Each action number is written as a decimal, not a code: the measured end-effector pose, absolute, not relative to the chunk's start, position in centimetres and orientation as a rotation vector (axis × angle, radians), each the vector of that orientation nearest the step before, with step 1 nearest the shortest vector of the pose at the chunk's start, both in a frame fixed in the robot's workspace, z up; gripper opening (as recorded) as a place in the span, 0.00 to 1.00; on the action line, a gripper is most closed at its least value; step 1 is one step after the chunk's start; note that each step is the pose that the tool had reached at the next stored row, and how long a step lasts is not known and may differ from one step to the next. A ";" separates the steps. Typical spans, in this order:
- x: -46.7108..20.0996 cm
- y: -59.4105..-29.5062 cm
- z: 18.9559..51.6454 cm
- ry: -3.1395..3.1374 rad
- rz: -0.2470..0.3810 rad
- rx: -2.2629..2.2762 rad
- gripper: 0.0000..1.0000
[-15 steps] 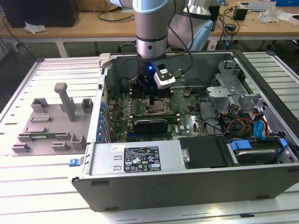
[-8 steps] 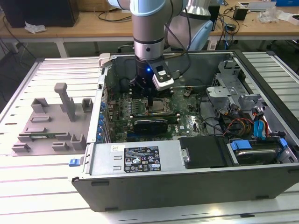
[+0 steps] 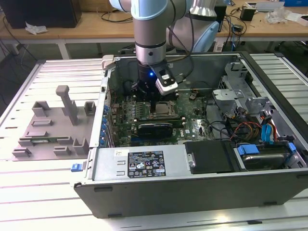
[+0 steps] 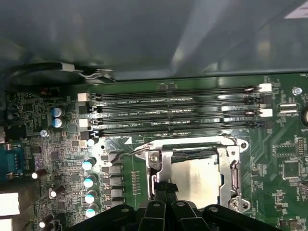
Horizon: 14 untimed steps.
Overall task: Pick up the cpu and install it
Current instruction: 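Close the cpu cover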
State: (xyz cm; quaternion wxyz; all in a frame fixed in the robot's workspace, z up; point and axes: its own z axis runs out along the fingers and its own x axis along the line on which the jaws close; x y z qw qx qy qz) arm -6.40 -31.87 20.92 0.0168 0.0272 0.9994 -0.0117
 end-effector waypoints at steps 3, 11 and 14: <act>-6.6 -31.8 20.8 3.107 -0.036 0.056 0.11; -6.5 -31.5 20.6 3.107 -0.036 -0.025 0.11; -6.3 -31.5 20.6 3.106 -0.036 -0.034 0.11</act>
